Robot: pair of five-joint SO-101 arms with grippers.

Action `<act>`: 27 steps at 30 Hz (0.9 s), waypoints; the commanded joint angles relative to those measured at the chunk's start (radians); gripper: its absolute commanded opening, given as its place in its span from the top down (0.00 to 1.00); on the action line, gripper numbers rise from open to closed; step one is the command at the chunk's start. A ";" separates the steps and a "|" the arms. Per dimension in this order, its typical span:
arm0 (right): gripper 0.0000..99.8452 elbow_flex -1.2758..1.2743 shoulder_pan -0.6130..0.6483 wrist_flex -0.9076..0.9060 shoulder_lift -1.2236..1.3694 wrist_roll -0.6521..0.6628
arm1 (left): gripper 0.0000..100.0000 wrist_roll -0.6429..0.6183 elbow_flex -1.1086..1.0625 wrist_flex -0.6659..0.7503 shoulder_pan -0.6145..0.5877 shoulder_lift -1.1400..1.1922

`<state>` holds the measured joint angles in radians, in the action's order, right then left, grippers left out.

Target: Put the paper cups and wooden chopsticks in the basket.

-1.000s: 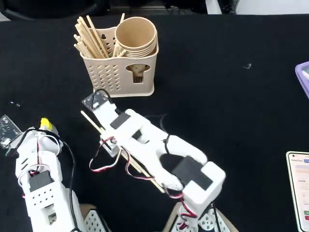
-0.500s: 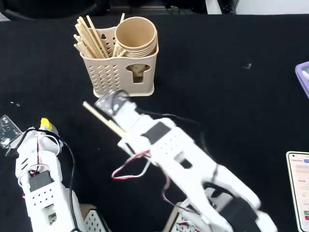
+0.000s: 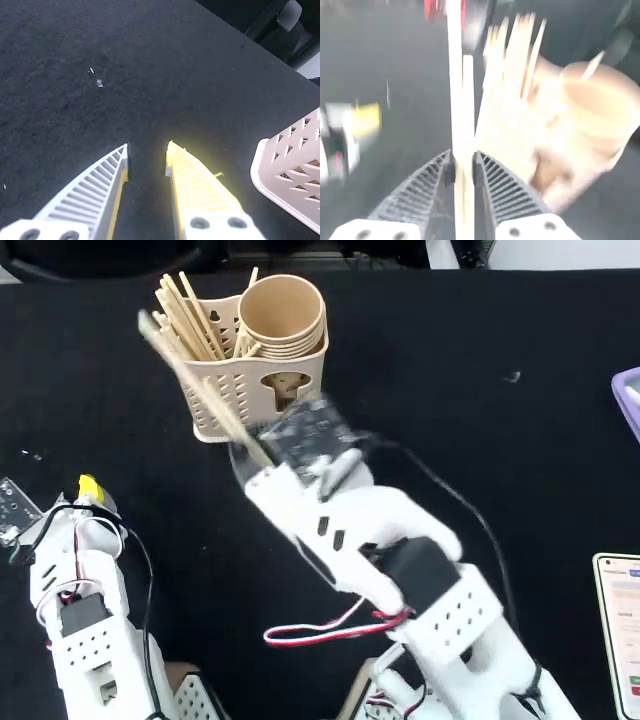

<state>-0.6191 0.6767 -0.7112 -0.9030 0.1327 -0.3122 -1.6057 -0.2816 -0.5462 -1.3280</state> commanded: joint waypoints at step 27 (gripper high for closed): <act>0.99 0.773 -0.112 0.700 0.958 -0.103 | 0.87 0.084 -0.005 0.028 0.076 -0.015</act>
<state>0.0974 0.5938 -0.0345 0.0514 0.0330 -0.2432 -1.6241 -0.2770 -0.4864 -1.3280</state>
